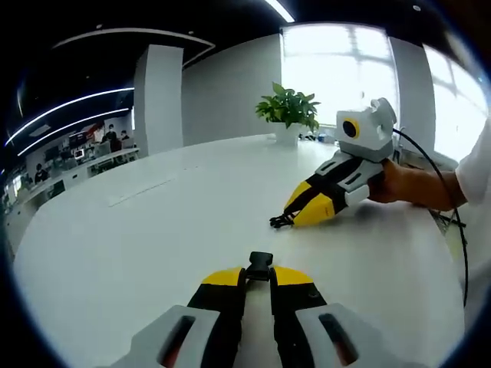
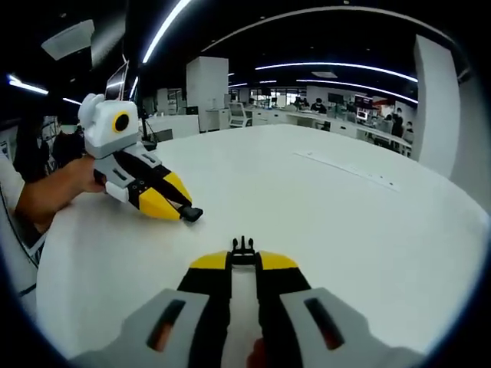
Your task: Snap the two parts of the plastic buckle together until the buckle closes and remains connected.
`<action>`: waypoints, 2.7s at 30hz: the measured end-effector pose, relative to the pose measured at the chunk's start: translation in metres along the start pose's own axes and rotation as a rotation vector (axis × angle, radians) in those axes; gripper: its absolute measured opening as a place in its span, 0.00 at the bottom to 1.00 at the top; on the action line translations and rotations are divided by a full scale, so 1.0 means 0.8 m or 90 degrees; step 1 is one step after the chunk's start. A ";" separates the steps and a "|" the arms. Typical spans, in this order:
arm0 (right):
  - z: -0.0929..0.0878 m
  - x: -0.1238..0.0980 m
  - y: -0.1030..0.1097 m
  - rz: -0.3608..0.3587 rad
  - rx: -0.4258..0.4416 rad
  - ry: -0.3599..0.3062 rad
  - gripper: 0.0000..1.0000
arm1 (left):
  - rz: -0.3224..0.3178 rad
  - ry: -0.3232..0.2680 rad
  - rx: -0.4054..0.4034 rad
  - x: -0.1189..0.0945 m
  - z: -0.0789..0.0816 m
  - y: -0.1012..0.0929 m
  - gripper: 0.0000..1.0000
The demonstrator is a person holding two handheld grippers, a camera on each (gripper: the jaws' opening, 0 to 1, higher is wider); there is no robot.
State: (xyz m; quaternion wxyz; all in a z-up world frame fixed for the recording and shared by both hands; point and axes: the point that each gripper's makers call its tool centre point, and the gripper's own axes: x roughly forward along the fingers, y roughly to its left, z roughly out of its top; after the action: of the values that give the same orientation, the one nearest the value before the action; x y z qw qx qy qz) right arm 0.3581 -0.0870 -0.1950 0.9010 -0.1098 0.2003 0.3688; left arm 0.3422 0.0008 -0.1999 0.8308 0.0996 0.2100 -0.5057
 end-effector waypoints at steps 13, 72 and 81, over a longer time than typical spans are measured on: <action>-0.005 -0.019 0.028 0.046 -0.016 -0.021 0.12 | -0.029 0.003 0.016 -0.011 -0.011 -0.023 0.12; -0.031 -0.069 0.131 0.307 -0.107 -0.025 0.12 | -0.230 -0.008 0.078 -0.046 -0.038 -0.100 0.12; -0.032 -0.076 0.138 0.337 -0.115 -0.026 0.12 | -0.253 -0.013 0.077 -0.050 -0.040 -0.112 0.12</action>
State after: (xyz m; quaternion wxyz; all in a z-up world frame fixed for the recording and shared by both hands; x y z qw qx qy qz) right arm 0.2338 -0.0559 -0.1966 0.7638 -0.1259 0.1703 0.6097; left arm 0.2393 0.0030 -0.2061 0.7091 0.1006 0.1868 -0.6724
